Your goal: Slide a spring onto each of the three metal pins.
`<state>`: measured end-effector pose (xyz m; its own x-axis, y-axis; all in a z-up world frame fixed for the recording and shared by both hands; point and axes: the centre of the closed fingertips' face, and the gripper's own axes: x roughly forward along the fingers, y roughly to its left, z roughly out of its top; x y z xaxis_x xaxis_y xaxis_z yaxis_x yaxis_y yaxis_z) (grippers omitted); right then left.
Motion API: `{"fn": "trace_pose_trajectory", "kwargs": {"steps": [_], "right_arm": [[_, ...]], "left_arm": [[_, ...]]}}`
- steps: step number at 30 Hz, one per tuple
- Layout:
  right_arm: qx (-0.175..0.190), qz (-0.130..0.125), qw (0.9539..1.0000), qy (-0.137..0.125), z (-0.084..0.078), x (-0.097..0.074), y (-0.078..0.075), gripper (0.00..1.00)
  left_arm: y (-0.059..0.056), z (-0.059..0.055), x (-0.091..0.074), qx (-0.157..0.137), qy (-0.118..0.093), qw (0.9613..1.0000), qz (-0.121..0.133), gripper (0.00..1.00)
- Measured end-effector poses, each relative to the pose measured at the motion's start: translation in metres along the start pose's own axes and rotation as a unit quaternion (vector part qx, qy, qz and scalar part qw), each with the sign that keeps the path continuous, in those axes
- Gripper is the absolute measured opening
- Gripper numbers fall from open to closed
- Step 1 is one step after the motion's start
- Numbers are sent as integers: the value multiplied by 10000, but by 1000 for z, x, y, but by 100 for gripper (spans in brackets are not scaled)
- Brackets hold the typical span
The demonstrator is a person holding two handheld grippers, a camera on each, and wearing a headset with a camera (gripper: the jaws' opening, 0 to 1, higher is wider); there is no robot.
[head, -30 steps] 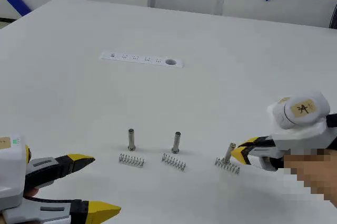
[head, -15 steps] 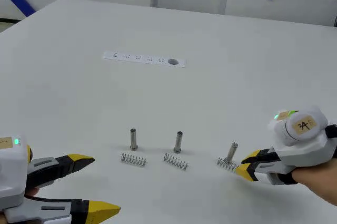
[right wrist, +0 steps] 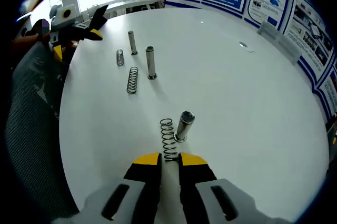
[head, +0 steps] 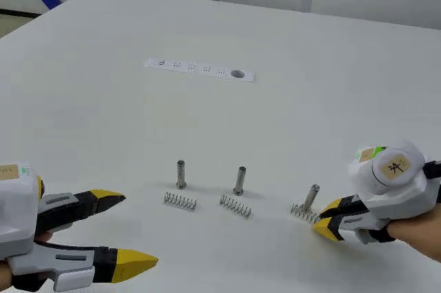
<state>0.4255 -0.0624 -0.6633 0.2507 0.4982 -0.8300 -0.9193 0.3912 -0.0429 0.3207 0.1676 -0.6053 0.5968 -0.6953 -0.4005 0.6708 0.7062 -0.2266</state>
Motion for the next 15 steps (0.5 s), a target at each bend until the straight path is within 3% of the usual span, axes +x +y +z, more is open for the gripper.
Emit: {"fn": "trace_pose_trajectory", "kwargs": {"steps": [15], "right_arm": [[-310,25,9995,-12,3,-2,3,12]], "left_arm": [[3,-3,1,-31,84,9999,79,76]]}}
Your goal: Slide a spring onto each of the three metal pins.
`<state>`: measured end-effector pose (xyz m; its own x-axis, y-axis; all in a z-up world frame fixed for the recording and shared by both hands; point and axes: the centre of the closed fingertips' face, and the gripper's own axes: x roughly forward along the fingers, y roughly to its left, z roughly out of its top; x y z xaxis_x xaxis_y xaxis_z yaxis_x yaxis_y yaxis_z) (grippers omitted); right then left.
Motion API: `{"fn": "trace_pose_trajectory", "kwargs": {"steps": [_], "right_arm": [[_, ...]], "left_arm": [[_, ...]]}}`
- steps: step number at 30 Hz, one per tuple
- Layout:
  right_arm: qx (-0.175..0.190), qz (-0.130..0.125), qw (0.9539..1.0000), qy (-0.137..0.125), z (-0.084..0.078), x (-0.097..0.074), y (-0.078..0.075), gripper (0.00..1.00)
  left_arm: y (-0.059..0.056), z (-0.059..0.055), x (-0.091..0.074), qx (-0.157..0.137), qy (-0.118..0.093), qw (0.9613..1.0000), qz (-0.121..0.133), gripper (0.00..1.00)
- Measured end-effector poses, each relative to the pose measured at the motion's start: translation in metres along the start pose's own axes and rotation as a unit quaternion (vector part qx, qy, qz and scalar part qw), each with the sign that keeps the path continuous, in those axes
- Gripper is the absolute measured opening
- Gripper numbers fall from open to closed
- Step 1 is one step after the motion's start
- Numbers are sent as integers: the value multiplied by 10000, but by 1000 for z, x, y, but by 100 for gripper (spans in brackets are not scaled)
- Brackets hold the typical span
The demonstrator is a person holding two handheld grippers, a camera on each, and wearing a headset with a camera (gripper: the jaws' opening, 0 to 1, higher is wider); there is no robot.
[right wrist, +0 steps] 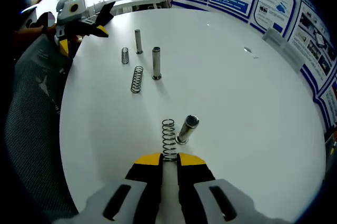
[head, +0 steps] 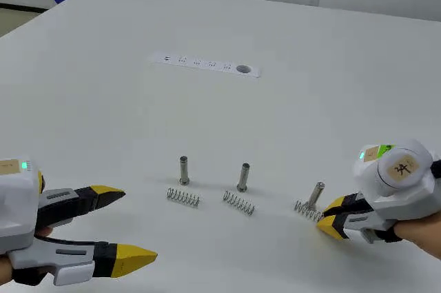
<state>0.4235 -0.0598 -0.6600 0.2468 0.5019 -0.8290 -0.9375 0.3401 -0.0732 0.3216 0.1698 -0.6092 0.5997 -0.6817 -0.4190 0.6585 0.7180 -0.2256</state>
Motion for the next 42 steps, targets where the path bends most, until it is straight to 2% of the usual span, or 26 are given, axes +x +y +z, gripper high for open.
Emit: {"fn": "trace_pose_trajectory", "kwargs": {"steps": [7,23,34,37,42], "right_arm": [[-37,-110,9999,-69,9,-11,1,12],[-138,-224,9997,13,24,-27,6,12],[-76,-267,9996,48,24,-35,7,12],[-68,-287,9996,13,28,-41,7,12],[74,-331,9991,-237,42,-55,4,12]], "left_arm": [[-7,-4,5,100,126,9997,-180,76],[-12,4,6,184,-91,9992,-338,75],[-14,9,5,207,-195,9989,-373,75],[-15,9,5,208,-205,9989,-379,75],[-15,9,6,228,-196,9988,-390,75]]}}
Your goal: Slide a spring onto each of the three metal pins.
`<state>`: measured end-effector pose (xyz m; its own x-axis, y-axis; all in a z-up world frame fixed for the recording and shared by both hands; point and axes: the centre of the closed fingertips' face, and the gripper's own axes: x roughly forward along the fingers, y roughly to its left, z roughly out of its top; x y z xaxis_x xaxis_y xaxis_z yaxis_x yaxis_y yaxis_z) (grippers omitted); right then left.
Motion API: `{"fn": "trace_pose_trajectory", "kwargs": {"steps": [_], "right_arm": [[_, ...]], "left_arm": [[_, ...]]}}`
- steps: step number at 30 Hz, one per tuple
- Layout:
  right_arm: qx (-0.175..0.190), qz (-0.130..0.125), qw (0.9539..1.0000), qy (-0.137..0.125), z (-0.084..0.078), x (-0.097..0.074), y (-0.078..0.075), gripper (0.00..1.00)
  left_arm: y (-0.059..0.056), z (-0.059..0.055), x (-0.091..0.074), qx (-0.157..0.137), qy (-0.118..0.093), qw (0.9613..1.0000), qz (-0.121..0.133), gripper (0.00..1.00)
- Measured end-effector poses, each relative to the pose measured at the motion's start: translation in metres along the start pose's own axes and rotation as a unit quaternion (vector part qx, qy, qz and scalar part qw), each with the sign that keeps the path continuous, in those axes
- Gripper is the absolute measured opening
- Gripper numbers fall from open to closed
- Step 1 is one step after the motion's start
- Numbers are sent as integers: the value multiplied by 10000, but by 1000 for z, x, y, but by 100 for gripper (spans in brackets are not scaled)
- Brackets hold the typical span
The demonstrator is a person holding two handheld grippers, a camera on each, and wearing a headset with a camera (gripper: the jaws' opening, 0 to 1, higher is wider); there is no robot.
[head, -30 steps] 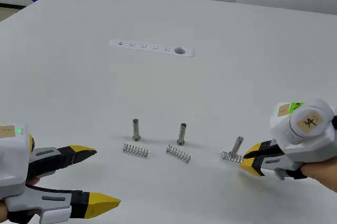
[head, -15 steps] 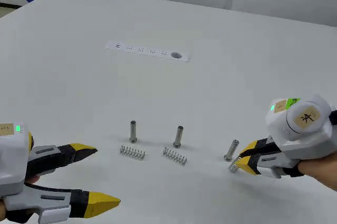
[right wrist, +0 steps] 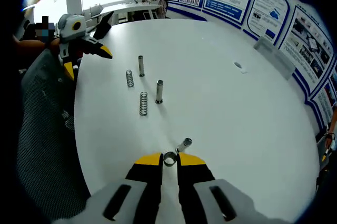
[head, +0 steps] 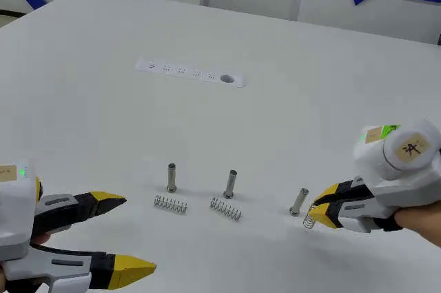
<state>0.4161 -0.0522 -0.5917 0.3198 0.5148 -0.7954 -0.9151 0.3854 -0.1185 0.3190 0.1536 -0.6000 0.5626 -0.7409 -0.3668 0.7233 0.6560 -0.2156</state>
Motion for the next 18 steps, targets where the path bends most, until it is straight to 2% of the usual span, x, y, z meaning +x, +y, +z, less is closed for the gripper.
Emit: {"fn": "trace_pose_trajectory", "kwargs": {"steps": [9,18], "right_arm": [[102,-137,9991,-394,25,-22,-6,12],[54,-268,9986,-447,33,-19,-16,12]], "left_arm": [[0,1,0,3,-20,10000,-1,75],[0,2,-1,4,-52,10000,18,75]]}}
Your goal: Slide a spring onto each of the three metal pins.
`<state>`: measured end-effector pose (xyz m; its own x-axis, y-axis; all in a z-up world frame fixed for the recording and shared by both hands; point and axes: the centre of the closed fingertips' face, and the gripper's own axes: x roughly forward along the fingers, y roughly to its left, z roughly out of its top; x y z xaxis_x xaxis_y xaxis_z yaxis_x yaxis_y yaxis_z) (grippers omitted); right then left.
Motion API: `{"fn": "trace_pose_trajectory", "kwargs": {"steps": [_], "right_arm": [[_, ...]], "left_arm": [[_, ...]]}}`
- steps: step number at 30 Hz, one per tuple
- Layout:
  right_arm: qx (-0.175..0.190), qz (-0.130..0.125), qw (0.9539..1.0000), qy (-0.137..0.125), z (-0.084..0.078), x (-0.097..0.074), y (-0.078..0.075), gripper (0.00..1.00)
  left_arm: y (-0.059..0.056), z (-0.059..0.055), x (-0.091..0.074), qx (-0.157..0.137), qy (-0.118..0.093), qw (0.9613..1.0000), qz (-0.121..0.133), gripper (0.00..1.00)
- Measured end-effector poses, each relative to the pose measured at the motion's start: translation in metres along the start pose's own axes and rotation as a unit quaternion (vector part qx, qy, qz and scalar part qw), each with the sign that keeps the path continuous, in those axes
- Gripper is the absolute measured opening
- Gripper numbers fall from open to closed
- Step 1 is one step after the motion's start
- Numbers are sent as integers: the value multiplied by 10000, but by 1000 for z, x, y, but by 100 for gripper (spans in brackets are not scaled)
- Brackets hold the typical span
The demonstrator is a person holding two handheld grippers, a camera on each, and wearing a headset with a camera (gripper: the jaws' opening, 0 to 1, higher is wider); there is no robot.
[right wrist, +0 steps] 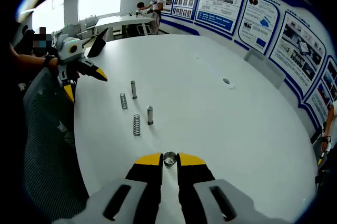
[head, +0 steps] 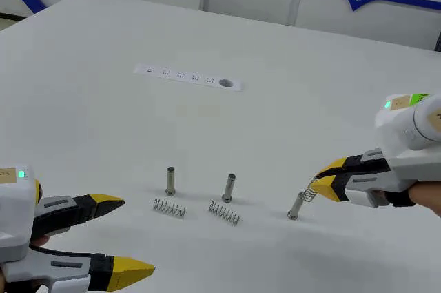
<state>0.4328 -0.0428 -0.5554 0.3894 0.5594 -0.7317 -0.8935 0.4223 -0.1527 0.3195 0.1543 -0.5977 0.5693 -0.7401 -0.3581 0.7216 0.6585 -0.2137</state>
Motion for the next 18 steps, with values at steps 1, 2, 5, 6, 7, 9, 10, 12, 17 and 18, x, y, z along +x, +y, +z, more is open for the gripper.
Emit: {"fn": "trace_pose_trajectory", "kwargs": {"steps": [1,2,5,6,7,9,10,12,17,18], "right_arm": [[-10,-7,10000,15,0,2,-1,12],[-20,-15,10000,29,-1,3,-2,12],[-27,-26,10000,53,-1,5,-4,12],[-23,-23,10000,59,-1,6,-4,12],[-22,-19,10000,65,0,6,-4,12],[-25,-2,10000,87,0,7,-4,12],[-30,2,10000,94,0,8,-4,12],[-26,24,9999,114,-1,9,-4,12],[-25,53,9998,168,-3,12,-3,12],[-22,58,9998,182,-4,13,-3,12]], "left_arm": [[0,0,0,0,-2,10000,4,75],[0,0,0,0,0,10000,6,75],[0,0,0,3,-7,10000,10,75],[1,1,0,3,-13,10000,15,75],[1,1,-1,-1,-16,10000,18,75],[1,1,-1,-6,-21,10000,22,75],[1,1,-1,-6,-20,10000,24,75],[1,1,-1,-5,-23,10000,25,75],[2,1,-1,-16,-29,10000,48,75],[2,1,-1,-18,-29,10000,51,75]]}}
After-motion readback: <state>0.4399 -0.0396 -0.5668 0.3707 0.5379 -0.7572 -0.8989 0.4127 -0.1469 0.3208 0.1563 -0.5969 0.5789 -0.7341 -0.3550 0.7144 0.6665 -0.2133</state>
